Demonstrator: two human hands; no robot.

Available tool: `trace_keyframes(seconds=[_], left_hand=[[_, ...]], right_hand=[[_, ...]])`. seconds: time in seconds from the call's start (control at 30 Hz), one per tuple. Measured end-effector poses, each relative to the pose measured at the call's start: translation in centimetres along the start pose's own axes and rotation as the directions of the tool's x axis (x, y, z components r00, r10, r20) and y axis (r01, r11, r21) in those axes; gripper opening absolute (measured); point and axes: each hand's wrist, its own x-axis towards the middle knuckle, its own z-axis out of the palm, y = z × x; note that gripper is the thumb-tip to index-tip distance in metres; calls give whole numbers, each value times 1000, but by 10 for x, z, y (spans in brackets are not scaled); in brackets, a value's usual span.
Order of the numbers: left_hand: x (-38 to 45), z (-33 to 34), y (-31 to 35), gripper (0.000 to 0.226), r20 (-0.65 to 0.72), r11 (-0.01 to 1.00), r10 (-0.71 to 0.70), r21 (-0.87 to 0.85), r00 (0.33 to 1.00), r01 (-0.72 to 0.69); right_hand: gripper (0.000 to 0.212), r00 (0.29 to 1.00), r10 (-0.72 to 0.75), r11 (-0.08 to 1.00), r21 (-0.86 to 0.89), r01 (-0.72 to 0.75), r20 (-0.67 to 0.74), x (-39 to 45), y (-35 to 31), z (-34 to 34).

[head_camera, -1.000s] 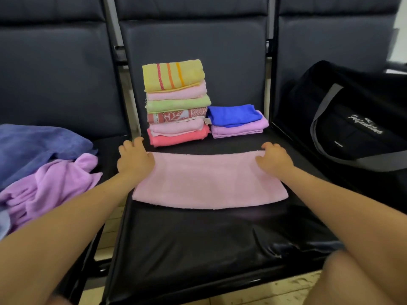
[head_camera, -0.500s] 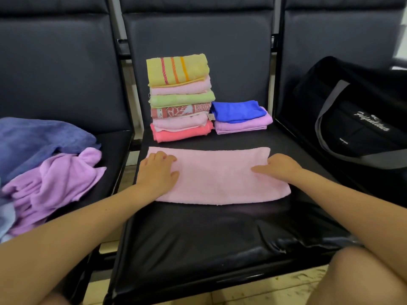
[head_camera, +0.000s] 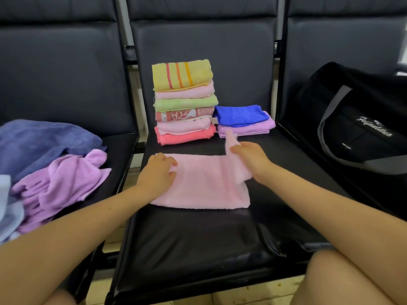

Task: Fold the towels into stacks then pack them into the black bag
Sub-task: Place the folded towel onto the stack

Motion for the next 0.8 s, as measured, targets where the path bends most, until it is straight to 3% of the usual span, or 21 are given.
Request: trace_keyframes(seconds=[0.1,0.17,0.23,0.3,0.37,0.43,0.5,0.57,0.67,0.8], left_hand=[[-2,1,-2,30,-21,999,-1,-37,1000,0],[-3,2,-2,30,-32,999,-1,-54,999,-1],[-2,3,-1,30,-50,998,4,-64,999,-8],[-1,4,-2,29,-64,997,1,-79,998,-6],[-1,5,-4,28,-73,996,-7,-92,997,0],[0,6,-4,28,-77,995,-18,-103,997,10],[0,6,-5,28,-77,993,-21,-115,997,12],[1,7,-5,28,-79,993,-23,-120,997,13],[2,8,-5,28,-76,992,-16,-125,997,6],[4,9,-8,25,15,984,78,-164,997,-75]], right_hand=[[17,993,-90,985,-142,100,76,-2,0,25],[25,979,-15,986,-162,49,202,-5,3,38],[19,924,105,970,-242,-14,368,-9,8,44],[21,906,103,943,-331,42,410,-7,15,42],[19,949,-11,935,-334,122,317,0,20,33],[18,983,-132,899,-402,172,126,11,25,20],[18,985,-171,862,-488,136,-26,21,32,7],[24,999,-22,882,-471,3,-36,23,39,-1],[50,957,273,864,-463,-200,96,10,45,1],[65,921,316,941,-201,-273,230,0,42,13]])
